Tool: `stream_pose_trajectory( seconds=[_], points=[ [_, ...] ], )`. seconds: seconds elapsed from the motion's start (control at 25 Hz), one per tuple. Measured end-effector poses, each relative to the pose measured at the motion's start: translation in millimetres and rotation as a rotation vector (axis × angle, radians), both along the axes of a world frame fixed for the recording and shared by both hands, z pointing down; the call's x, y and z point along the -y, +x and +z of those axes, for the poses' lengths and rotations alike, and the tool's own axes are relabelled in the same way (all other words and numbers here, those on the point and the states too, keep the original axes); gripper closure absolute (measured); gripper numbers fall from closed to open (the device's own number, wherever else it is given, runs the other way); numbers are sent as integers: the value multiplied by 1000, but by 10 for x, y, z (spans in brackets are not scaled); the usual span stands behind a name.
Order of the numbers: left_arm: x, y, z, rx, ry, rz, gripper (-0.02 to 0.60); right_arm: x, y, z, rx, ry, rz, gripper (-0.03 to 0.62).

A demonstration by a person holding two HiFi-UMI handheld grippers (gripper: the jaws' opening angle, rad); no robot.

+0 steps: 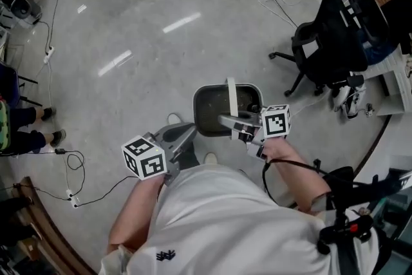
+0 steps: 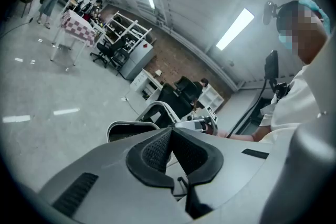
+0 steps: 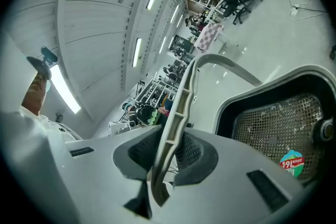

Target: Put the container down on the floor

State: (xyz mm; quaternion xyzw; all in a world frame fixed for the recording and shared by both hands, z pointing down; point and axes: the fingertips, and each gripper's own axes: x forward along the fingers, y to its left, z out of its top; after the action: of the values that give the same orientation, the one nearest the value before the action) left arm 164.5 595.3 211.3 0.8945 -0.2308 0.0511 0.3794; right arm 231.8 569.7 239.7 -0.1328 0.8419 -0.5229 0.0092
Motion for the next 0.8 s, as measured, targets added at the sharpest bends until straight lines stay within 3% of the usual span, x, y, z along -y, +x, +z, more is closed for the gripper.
stream_pose_trajectory(
  seconds=[0.56, 0.8],
  points=[
    [2183, -1141, 236, -23, -46, 100, 572, 2417, -1130, 189, 3, 3, 56, 556],
    [2889, -1591, 263, -14, -49, 35, 572, 3362, -1594, 325, 38, -11, 43, 556]
  ],
)
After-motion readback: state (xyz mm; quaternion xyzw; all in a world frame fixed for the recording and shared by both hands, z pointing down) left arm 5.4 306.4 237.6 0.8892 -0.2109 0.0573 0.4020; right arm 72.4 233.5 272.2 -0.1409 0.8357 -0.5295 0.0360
